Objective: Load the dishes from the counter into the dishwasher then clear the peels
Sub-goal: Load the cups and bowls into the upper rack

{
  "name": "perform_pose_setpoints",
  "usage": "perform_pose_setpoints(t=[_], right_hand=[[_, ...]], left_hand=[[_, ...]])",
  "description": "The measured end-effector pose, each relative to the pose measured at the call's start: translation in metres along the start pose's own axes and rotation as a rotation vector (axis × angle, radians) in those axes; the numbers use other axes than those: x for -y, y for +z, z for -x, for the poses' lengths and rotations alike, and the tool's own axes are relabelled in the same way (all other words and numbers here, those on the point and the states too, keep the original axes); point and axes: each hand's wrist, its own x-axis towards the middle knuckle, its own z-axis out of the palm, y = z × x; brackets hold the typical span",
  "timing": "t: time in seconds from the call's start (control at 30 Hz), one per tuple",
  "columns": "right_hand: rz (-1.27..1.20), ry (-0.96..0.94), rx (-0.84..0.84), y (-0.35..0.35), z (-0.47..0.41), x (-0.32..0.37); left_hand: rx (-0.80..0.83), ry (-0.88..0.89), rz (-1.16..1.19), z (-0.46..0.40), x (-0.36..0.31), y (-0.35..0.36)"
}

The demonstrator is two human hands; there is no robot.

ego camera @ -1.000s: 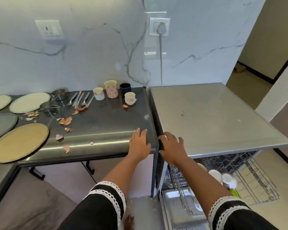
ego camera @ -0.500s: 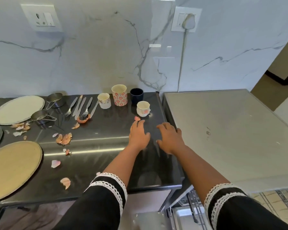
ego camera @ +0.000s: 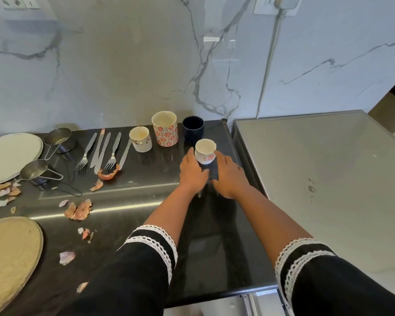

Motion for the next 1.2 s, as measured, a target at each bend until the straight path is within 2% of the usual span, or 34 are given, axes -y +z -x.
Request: perform_pose_setpoints(t=[0.17,0.27,0.43,0.6,0.77,0.97,1.1,1.2], right_hand=[[-0.007,-0.010,0.018,0.006,-0.018,0.003],[-0.002,0.003,0.046,0.009,-0.023,0.002],[-0.065,-0.026,-0.003,0.018,-0.022,-0.005],[-0.025,-0.062,-0.042,0.021,-0.009,-0.013],[-0.036,-0.076,-0.083,0.018,0.017,-0.030],[-0.074,-0.036,-0.202,0.000,0.069,-0.065],[-0.079,0.023,-0.334,-0.023,0.122,-0.101],[-0.052,0.079,-0.398,-0.039,0.170,-0.135]], left_hand=[[0.026,-0.001,0.024,-0.016,0.007,0.005],[0.038,0.070,-0.046,-0.025,0.008,0.007],[-0.052,0.116,-0.066,-0.038,0.000,0.011],[-0.089,0.152,-0.085,-0.031,-0.003,0.021],[-0.122,0.153,-0.005,-0.003,-0.008,0.038],[-0.129,0.225,-0.108,0.044,-0.032,0.077],[-0.083,0.318,-0.035,0.092,-0.063,0.114],[0.015,0.352,0.054,0.138,-0.092,0.148]])
